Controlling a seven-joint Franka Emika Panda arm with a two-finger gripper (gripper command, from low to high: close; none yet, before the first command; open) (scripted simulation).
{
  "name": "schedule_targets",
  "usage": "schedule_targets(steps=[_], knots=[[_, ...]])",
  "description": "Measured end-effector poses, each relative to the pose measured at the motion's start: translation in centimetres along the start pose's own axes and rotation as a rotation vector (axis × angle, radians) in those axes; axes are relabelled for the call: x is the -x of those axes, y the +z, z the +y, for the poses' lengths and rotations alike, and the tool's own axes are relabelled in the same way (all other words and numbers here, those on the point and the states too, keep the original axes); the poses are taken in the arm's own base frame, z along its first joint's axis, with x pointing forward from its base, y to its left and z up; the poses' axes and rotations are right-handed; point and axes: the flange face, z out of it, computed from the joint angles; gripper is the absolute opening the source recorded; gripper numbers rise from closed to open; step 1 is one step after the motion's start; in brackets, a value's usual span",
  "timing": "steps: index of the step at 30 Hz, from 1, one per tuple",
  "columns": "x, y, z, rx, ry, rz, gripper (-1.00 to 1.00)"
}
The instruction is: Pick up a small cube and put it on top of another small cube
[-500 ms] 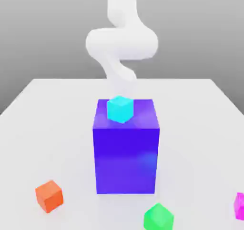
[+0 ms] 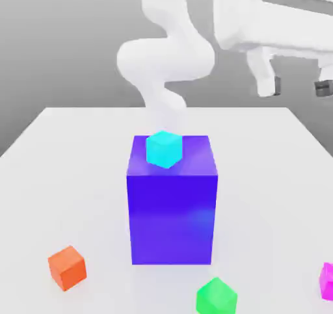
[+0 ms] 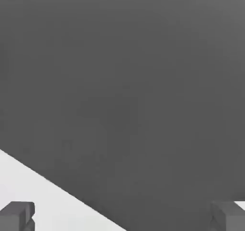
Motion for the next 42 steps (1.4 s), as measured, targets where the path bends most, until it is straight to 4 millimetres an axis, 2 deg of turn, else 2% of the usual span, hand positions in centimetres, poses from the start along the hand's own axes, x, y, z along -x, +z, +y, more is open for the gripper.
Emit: schedule_targets(steps=[5, 9, 12, 15, 19, 20, 26, 28, 31, 32, 35, 38, 40, 42], knots=[[3.9, 8.4, -5.3, 0.006, -0.214, -0.123, 0.00], [7.5, 15.0, -7.7, 0.011, -0.357, -0.219, 0.00], [11.2, 19.7, -9.5, 0.009, -0.472, -0.293, 0.00], [15.2, 24.1, -10.9, 0.003, -0.577, -0.361, 0.00], [17.8, 29.6, -10.7, 0.000, -0.602, -0.377, 0.00], [18.2, 30.4, -10.6, 0.000, -0.604, -0.378, -1.00], [18.4, 30.8, -10.5, 0.001, -0.604, -0.379, -1.00], [17.8, 29.4, -10.8, 0.000, -0.604, -0.379, -1.00], [16.4, 25.7, -11.1, 0.001, -0.600, -0.379, -1.00], [15.1, 24.9, -9.5, 0.016, -0.540, -0.378, -1.00], [11.4, 23.2, -2.5, 0.071, -0.283, -0.368, -1.00], [9.1, 21.5, 4.5, 0.115, -0.025, -0.357, -1.00], [8.5, 22.0, 8.9, 0.137, 0.133, -0.348, -1.00], [9.1, 24.1, 10.6, 0.145, 0.186, -0.345, -1.00]])
